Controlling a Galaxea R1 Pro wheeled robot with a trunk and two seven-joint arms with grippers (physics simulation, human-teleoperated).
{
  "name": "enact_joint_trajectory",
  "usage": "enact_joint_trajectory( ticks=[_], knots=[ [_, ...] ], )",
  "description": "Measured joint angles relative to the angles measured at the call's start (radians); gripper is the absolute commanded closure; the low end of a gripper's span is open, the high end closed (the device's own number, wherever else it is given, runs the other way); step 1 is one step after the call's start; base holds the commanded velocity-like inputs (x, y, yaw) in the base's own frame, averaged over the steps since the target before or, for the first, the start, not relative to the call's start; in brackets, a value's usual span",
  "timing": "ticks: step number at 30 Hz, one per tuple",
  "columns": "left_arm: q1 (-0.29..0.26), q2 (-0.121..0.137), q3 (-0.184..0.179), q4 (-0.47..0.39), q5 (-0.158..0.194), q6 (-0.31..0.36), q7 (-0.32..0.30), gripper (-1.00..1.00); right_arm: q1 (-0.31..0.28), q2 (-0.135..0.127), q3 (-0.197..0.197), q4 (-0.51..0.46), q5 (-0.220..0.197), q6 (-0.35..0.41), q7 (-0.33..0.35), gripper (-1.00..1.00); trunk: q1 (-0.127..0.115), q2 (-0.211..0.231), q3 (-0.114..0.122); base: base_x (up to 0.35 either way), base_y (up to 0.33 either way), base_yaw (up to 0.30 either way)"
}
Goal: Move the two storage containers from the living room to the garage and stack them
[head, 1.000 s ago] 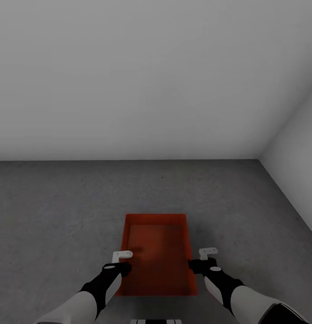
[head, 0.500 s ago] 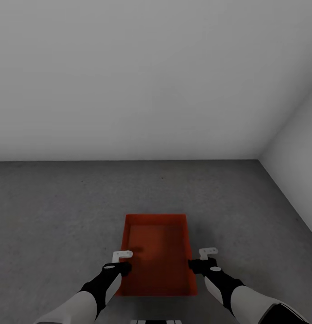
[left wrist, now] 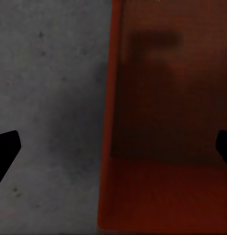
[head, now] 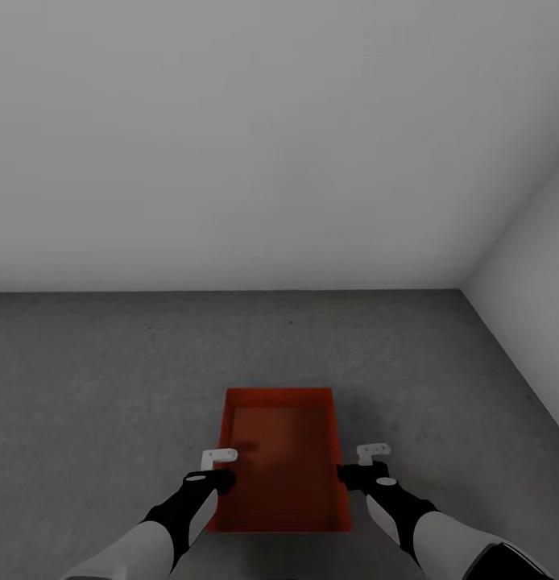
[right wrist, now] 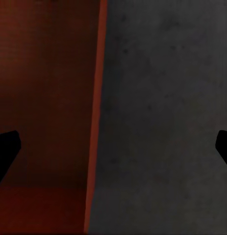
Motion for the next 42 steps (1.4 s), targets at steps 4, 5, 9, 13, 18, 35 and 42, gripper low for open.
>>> enact_joint_trajectory(
  ticks=[4, 5, 9, 13, 18, 35, 42],
  knots=[
    [0.000, 0.001, 0.000, 0.000, 0.000, 0.000, 0.000, -1.00, 0.000, 0.000, 0.000, 0.000, 0.000, 0.000, 0.000, -1.00, -0.015, 0.028, 0.013, 0.000, 0.000, 0.000],
    [0.000, 0.000, 0.000, 0.000, 0.000, 0.000, 0.000, -1.00, 0.000, 0.000, 0.000, 0.000, 0.000, 0.000, 0.000, -1.00, -0.019, 0.035, 0.016, 0.000, 0.000, 0.000],
    [0.000, 0.001, 0.000, 0.000, 0.000, 0.000, 0.000, -1.00, 0.000, 0.000, 0.000, 0.000, 0.000, 0.000, 0.001, -1.00, -0.035, 0.063, 0.028, 0.000, 0.000, 0.000],
    [0.000, 0.001, 0.000, 0.000, 0.000, 0.000, 0.000, -1.00, 0.000, 0.001, 0.000, 0.000, 0.000, 0.000, 0.001, -1.00, -0.050, 0.091, 0.041, 0.000, 0.000, 0.000],
    [0.000, 0.001, 0.000, 0.000, 0.000, 0.000, 0.000, -1.00, 0.000, 0.002, -0.001, 0.000, -0.004, 0.000, 0.002, -1.00, -0.069, 0.126, 0.056, 0.000, 0.000, 0.000],
    [0.000, 0.003, 0.000, -0.001, 0.000, -0.001, 0.003, -1.00, 0.000, 0.004, -0.001, 0.002, -0.008, 0.002, 0.000, -1.00, -0.134, 0.245, 0.110, 0.000, 0.000, 0.000],
    [0.000, 0.004, 0.000, -0.001, 0.000, -0.002, 0.003, -1.00, 0.000, 0.004, -0.001, 0.002, -0.008, 0.003, 0.000, -1.00, -0.161, 0.294, 0.132, 0.000, 0.000, 0.000]
  ],
)
